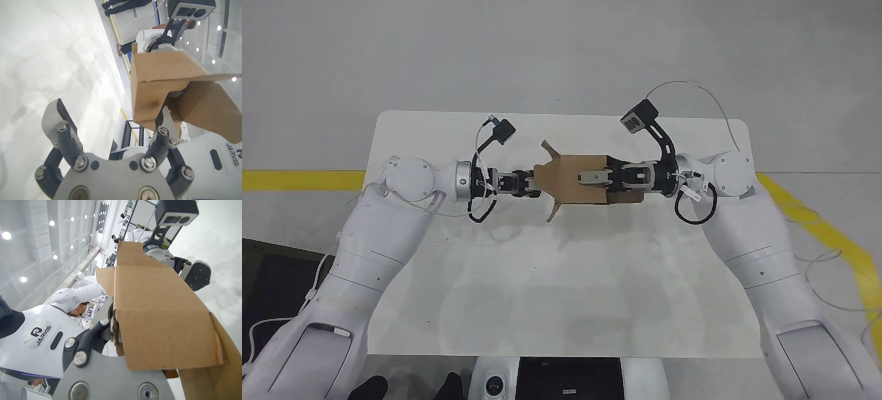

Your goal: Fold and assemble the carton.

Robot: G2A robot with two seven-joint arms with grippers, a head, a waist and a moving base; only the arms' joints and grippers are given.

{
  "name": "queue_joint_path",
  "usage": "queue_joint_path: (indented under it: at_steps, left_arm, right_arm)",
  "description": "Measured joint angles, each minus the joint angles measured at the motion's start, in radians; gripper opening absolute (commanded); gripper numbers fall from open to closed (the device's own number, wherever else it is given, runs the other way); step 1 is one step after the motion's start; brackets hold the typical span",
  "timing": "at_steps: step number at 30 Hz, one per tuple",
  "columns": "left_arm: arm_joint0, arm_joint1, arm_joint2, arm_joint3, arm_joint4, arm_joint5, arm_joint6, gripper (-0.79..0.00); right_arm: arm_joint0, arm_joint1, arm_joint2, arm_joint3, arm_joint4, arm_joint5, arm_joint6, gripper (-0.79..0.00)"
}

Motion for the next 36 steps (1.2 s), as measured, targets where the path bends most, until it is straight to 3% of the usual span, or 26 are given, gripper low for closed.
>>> queue_joint_path:
  at_steps: [17,36]
  left_arm:
    - [0.036,0.004,0.02,-0.043,0.078,-0.021,-0.009,0.0]
    - [0.031,0.015,-0.031,-0.035,0.041,-0.005,0.005,0.0]
  right_arm:
    - [-0.028,0.004,0.021,-0.028,-0.062,0.024,-0.178,-0.785]
    - [-0.017,0.011,-0.007,-0.043,-0.123,0.069,-0.078,-0.785]
